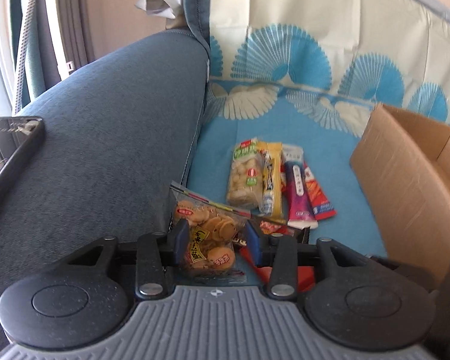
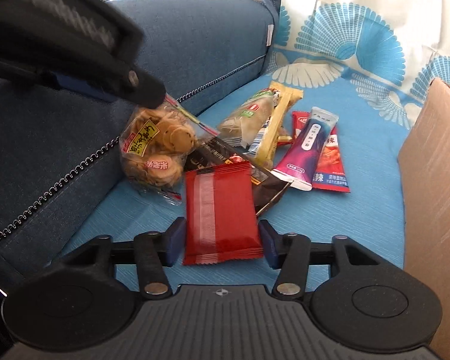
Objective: Organize snacks
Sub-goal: 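Grasp the red wrapped bar with the right tool while the left tool grasps the clear cookie bag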
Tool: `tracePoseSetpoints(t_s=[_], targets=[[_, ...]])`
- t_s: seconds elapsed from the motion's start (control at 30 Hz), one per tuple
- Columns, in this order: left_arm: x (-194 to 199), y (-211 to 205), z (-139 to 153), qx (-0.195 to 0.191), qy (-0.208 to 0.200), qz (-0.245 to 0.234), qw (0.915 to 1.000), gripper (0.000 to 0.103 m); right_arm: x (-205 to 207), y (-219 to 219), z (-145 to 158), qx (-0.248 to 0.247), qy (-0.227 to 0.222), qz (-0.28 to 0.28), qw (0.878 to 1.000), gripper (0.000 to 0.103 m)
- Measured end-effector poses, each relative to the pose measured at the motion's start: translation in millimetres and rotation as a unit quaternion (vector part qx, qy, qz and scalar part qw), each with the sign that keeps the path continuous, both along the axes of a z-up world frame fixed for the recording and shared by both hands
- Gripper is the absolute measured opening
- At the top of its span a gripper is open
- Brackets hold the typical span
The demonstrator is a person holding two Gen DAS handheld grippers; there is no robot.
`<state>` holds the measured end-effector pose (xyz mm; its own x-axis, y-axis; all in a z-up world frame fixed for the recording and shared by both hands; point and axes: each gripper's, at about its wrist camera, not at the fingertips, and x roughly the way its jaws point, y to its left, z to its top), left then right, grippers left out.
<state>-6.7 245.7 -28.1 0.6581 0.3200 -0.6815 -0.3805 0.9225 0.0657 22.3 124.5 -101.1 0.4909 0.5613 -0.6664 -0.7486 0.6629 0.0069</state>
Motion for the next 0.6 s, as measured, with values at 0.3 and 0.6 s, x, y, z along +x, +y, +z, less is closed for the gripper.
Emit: tracePoseSetpoints(t_s=[0.3, 0.6], targets=[[43, -32, -40, 0.135, 0.101, 0.027, 0.9852, 0.078, 2, -39, 17, -0.018, 0.024, -0.043, 0.999, 0.046], [57, -37, -67, 0.216, 0.120, 0.036, 0.9684, 0.063, -16, -73, 21, -0.032, 0.059, -0.027, 0.997, 0.046]])
